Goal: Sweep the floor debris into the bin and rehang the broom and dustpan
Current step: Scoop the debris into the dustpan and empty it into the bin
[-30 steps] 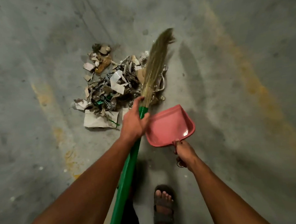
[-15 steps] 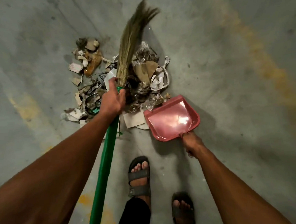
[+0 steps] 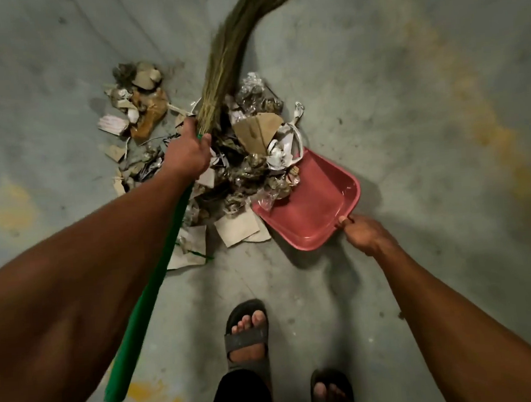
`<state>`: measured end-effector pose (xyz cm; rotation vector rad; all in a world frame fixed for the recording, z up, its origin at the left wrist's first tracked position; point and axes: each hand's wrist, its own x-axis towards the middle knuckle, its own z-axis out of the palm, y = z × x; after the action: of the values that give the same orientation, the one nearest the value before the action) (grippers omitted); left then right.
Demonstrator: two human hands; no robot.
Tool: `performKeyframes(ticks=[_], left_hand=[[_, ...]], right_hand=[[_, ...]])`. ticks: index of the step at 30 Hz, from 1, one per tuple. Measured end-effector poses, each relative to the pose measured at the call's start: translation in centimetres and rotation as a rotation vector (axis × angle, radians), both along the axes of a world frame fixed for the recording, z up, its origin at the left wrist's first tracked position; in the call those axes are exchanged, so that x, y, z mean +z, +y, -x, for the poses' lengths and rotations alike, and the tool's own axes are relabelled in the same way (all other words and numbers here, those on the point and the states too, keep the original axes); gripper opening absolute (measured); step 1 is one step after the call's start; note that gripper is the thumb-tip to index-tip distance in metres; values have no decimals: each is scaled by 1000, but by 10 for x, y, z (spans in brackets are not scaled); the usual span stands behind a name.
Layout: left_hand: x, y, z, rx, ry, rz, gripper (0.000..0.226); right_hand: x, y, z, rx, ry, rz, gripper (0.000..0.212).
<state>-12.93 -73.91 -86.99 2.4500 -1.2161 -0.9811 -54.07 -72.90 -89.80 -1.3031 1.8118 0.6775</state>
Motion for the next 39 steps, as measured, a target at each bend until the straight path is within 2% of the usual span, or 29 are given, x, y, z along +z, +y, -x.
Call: performKeyframes(ticks=[4, 11, 14, 17, 23, 32, 39], left_hand=[[-25, -9, -1, -140, -87, -121, 53], [-20, 36, 7, -332, -66, -175, 55], [-17, 64, 11, -394, 44, -206, 51], [-11, 92, 24, -413, 152, -138, 46], [13, 120, 41, -221, 198, 96, 42], [74, 135, 61, 16, 392, 238, 39], [135, 150, 92, 226, 310, 309, 40]], right_hand=[[-16, -11, -8, -18, -89, 7, 64], [-27, -27, -40, 5, -151, 105, 64], [-23, -30, -55, -54, -202, 114, 54], [-18, -22, -64, -160, -300, 99, 39], [-3, 6, -58, -306, -522, 170, 37], [36, 44, -35, -396, -681, 274, 33], [93, 73, 2, -436, -727, 323, 37]])
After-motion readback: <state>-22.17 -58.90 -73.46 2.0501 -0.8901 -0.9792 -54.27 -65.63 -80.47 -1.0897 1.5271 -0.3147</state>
